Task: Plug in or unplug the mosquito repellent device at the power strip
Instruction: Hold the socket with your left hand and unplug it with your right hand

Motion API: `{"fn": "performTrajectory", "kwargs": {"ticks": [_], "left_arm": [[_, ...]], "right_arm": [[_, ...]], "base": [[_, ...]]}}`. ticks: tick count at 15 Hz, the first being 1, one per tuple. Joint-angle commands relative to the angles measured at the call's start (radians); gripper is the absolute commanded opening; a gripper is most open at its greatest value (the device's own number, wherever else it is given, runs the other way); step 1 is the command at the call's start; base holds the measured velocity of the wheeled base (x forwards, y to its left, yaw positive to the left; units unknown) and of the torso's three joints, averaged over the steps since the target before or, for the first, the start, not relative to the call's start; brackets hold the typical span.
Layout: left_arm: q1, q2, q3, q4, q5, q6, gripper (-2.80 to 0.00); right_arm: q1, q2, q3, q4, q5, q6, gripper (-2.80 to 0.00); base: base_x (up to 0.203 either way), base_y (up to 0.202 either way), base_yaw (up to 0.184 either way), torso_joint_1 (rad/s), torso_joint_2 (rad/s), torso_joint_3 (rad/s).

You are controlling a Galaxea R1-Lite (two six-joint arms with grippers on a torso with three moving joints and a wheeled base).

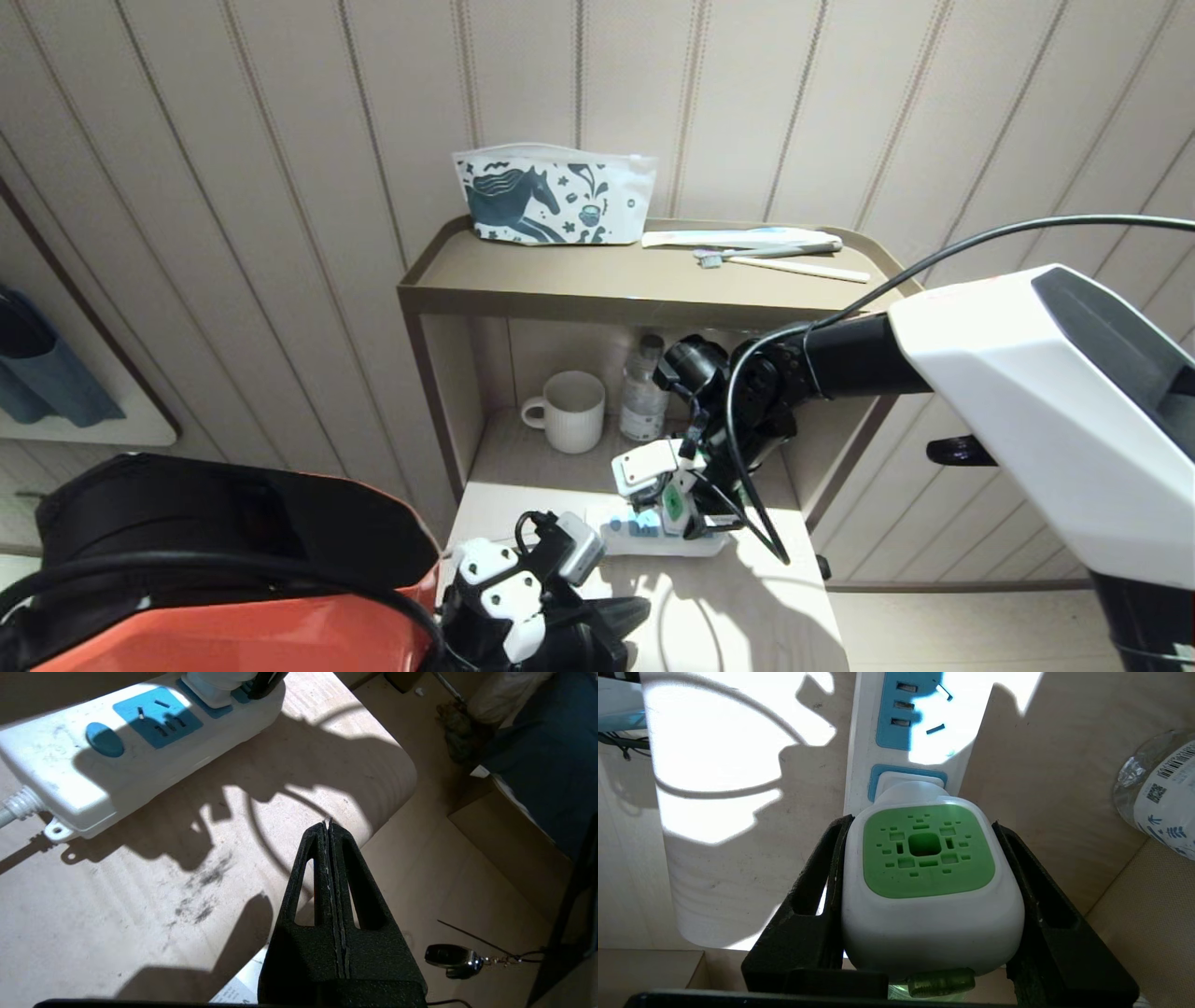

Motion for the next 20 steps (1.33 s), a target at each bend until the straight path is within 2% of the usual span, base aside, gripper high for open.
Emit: {"fn": "performTrajectory", "kwargs": {"ticks": [1,3,10,18,20], "left_arm": [[-0.004,0.043,-0.028,-0.005,-0.001,0.000,-2.80],[-0.004,0.043,-0.039,0.006,0.000,0.000,-2.80],[0.092,0.036,-0.137,0.079,0.032,0.016,-2.80],[0.103,0.068,-0.236,0.145,0.114,0.025,-2.80],[0.105,0.084,-0.240,0.140,0.130,0.053,-2.80]], "right_arm": [[-0.012,0.002,-0.006,0.001,0.004,-0.006,-2.80],[-0.013,0.003,-0.013,-0.002,0.016,-0.005,-2.80],[-0.013,-0.016,0.008,-0.002,0.028,-0.005,-2.80],[-0.010,-0.055,0.043,-0.002,0.051,0.005,-2.80],[-0.009,-0.062,0.048,-0.002,0.055,0.004,-2.80]], "base": [[0.000,0.000,0.000,0.000,0.00,0.000],[0.000,0.000,0.000,0.000,0.00,0.000],[0.000,0.000,0.000,0.000,0.00,0.000],[0.000,0.000,0.000,0.000,0.00,0.000],[0.000,0.000,0.000,0.000,0.00,0.000]]}}
